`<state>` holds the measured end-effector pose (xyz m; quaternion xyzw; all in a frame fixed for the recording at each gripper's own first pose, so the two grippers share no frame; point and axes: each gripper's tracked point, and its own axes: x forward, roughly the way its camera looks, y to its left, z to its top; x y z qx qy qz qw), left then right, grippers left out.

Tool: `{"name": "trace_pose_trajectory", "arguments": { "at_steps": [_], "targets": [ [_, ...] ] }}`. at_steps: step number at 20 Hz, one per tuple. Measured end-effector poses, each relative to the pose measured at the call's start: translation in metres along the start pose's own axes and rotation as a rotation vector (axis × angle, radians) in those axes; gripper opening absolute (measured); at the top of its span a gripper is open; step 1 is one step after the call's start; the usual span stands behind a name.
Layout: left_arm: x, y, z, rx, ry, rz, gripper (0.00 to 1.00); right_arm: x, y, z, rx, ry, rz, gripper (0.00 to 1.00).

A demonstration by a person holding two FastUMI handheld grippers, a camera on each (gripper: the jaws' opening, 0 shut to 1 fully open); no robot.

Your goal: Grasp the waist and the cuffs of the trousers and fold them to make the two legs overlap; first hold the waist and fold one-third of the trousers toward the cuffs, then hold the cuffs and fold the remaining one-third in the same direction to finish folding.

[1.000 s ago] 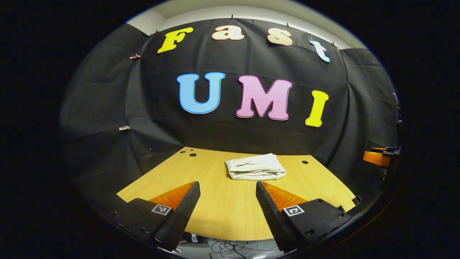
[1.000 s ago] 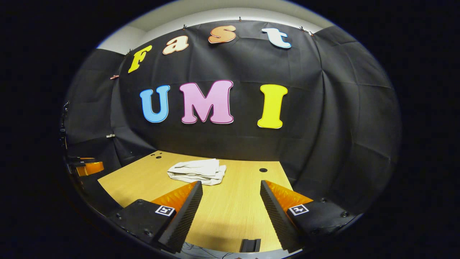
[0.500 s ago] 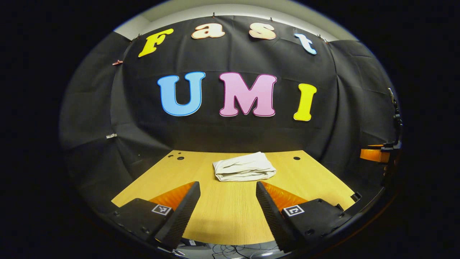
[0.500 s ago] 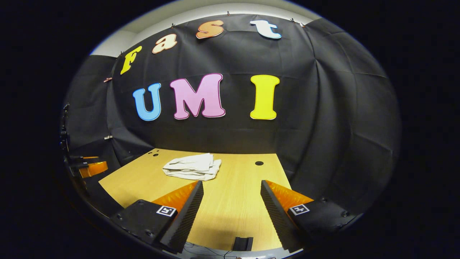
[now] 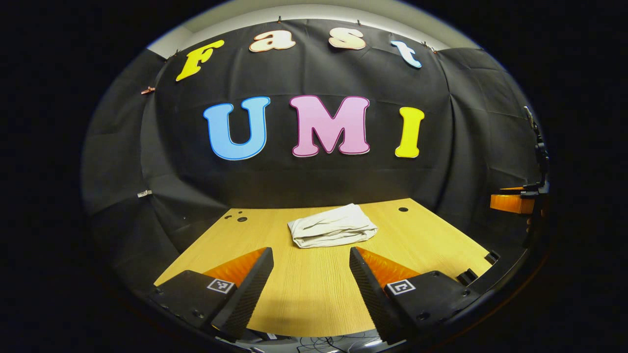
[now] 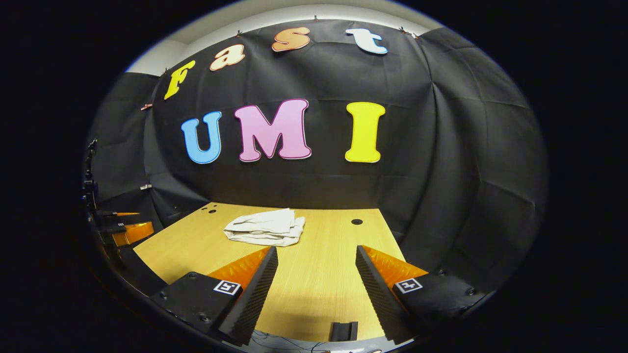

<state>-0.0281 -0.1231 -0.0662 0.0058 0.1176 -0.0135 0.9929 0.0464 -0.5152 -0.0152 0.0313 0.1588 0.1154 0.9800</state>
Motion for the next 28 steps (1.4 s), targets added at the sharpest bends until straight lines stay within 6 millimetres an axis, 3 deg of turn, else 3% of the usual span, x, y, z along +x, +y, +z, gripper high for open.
{"name": "trace_pose_trajectory", "arguments": {
  "at_steps": [5,9,14,21,28],
  "targets": [
    [0.007,0.004,0.015,-0.032,-0.026,0.026,0.97,0.001,0.012,0.002,-0.002,-0.014,0.008,0.97],
    [-0.007,-0.003,0.037,-0.063,-0.098,0.062,0.97,0.004,0.023,-0.004,-0.031,0.037,0.026,0.97],
    [-0.032,-0.008,0.022,-0.075,-0.085,0.093,0.97,0.008,0.044,0.009,-0.091,0.018,0.071,0.97],
    [-0.072,-0.006,-0.001,-0.104,-0.061,0.134,0.97,0.002,0.081,0.004,-0.132,0.016,0.142,0.98],
    [-0.091,0.004,-0.019,-0.138,-0.049,0.177,0.97,0.002,0.103,0.002,-0.153,0.017,0.185,0.98]
  ]
}}
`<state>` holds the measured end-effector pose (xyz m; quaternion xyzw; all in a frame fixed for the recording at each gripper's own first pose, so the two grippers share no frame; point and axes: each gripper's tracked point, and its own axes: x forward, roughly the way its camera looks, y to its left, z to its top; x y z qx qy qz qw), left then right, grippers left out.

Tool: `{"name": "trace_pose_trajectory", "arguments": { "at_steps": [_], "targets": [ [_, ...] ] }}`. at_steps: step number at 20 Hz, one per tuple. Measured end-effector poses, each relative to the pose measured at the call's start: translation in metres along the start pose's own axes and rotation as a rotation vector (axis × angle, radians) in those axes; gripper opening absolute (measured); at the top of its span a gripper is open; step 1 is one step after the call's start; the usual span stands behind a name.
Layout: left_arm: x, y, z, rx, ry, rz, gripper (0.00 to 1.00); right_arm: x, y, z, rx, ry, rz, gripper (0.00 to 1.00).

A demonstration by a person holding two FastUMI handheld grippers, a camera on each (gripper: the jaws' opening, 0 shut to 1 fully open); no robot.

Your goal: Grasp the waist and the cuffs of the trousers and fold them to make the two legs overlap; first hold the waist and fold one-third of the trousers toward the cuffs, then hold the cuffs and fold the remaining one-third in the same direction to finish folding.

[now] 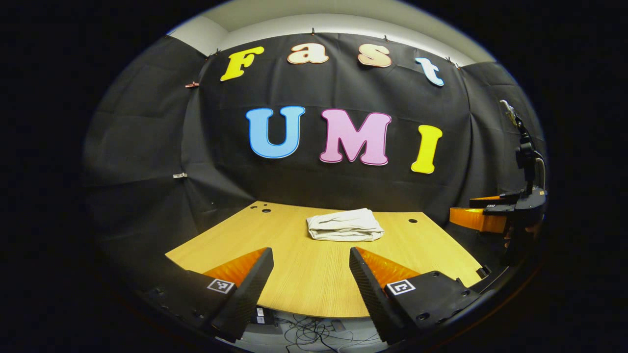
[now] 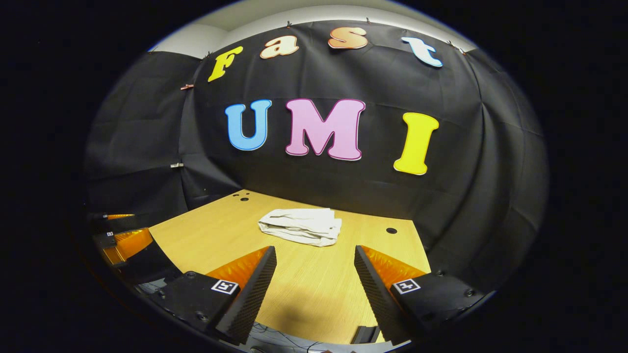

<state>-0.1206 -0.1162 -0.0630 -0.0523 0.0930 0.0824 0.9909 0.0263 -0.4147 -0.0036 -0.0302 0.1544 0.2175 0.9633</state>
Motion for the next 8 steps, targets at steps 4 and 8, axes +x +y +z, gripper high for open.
{"name": "trace_pose_trajectory", "arguments": {
  "at_steps": [4,8],
  "targets": [
    [0.001,0.009,-0.001,-0.041,0.001,0.021,0.97,0.004,0.006,0.009,-0.008,-0.016,0.014,0.98],
    [0.004,0.015,0.005,-0.06,-0.012,0.027,0.97,0.002,0.004,0.01,-0.024,-0.025,0.005,0.98]
  ]
}}
